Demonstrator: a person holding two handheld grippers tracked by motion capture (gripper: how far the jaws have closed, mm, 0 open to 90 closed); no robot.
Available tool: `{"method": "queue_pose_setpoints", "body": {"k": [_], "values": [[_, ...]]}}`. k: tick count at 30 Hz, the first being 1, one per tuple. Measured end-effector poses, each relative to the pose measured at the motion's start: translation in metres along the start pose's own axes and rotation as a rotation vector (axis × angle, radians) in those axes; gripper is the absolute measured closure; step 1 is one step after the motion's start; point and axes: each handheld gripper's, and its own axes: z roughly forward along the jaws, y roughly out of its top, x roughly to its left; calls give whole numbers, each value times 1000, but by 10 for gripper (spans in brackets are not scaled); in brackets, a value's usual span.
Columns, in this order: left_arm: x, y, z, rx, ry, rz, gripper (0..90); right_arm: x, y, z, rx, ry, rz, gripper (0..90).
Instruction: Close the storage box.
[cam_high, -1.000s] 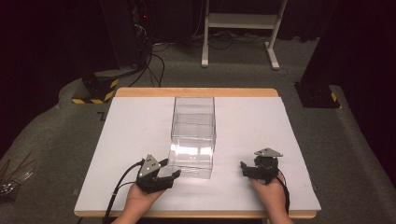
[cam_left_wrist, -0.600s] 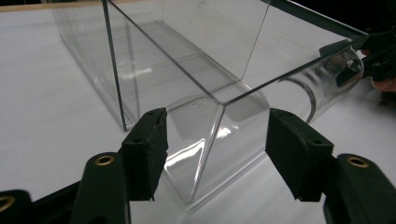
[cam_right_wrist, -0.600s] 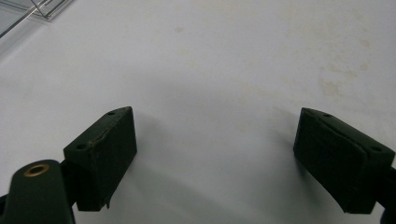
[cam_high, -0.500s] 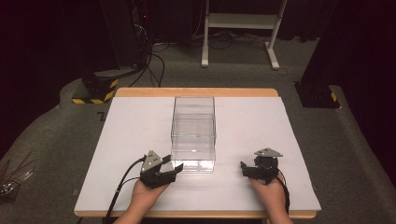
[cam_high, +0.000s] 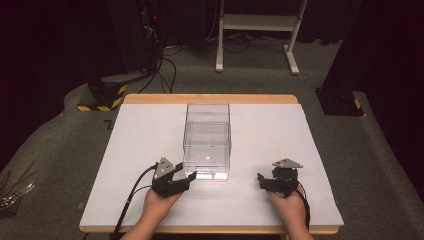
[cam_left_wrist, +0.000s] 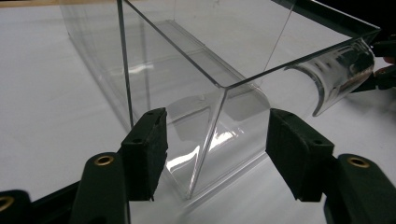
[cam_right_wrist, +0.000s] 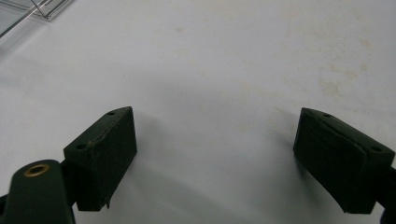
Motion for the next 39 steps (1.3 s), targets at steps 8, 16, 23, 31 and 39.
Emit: {"method": "queue_pose_setpoints", "body": {"k": [8,16,23,31,39], "values": [[1,1,7,-2,68,-5,158,0,0,0,-1,-1,0,132],[8,3,15,8,76,-42,76,0,0,0,-1,-1,0,132],[10,7,21,19,93,-41,48,0,0,0,-1,-1,0,132],[14,11,28,12,102,-48,43,0,0,0,-1,-1,0,132],[18,15,35,14,108,-60,45,0,0,0,-1,-1,0,132]]}}
